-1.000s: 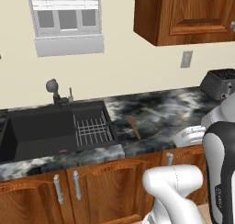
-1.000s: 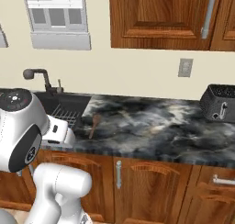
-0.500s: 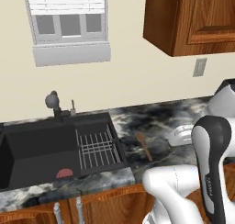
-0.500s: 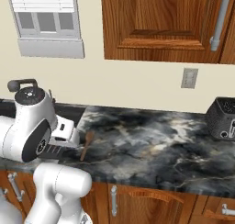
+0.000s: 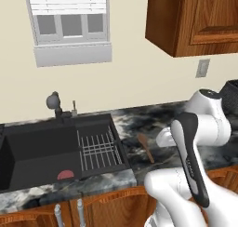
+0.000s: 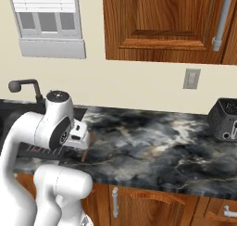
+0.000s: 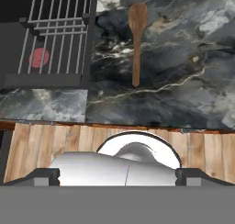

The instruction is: Take the fork and place it on the left side of the plate. Then take the spoon and place it on the right side of the plate. Make sure they're directly next to the plate.

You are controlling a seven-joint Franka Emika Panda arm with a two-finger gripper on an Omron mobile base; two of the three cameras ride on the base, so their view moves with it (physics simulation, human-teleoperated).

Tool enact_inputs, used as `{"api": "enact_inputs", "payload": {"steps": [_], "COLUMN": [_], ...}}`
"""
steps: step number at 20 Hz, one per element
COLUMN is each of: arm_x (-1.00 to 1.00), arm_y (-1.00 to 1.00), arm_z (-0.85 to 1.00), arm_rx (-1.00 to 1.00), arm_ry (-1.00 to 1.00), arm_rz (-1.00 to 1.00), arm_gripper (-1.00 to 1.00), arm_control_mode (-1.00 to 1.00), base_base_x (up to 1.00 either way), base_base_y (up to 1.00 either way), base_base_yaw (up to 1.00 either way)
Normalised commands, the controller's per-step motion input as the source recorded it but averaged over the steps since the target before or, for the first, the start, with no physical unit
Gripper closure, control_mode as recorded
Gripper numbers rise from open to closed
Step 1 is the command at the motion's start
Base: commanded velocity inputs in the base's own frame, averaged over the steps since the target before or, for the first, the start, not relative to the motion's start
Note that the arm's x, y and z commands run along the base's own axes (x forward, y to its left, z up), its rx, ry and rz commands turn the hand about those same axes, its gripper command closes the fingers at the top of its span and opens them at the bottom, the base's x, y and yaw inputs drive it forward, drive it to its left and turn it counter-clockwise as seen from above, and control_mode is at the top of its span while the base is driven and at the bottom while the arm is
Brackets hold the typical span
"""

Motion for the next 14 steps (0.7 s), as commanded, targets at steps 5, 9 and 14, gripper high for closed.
{"api": "enact_inputs", "payload": {"steps": [5, 9, 14], "arm_x": [0.4, 0.36, 0.41], "arm_y": [0.22, 0.16, 0.0], "arm_z": [-0.51, -0.51, -0.34], "arm_rx": [-0.01, -0.02, -0.02], "arm_ry": [0.0, -0.01, 0.0], "arm_rz": [0.01, 0.0, 0.01], "arm_gripper": [-1.0, -1.0, -1.0], "arm_control_mode": [-1.0, -1.0, -1.0], "base_base_x": [0.0, 0.0, 0.0], "base_base_y": [0.0, 0.0, 0.0], "base_base_yaw": [0.0, 0.0, 0.0]}}
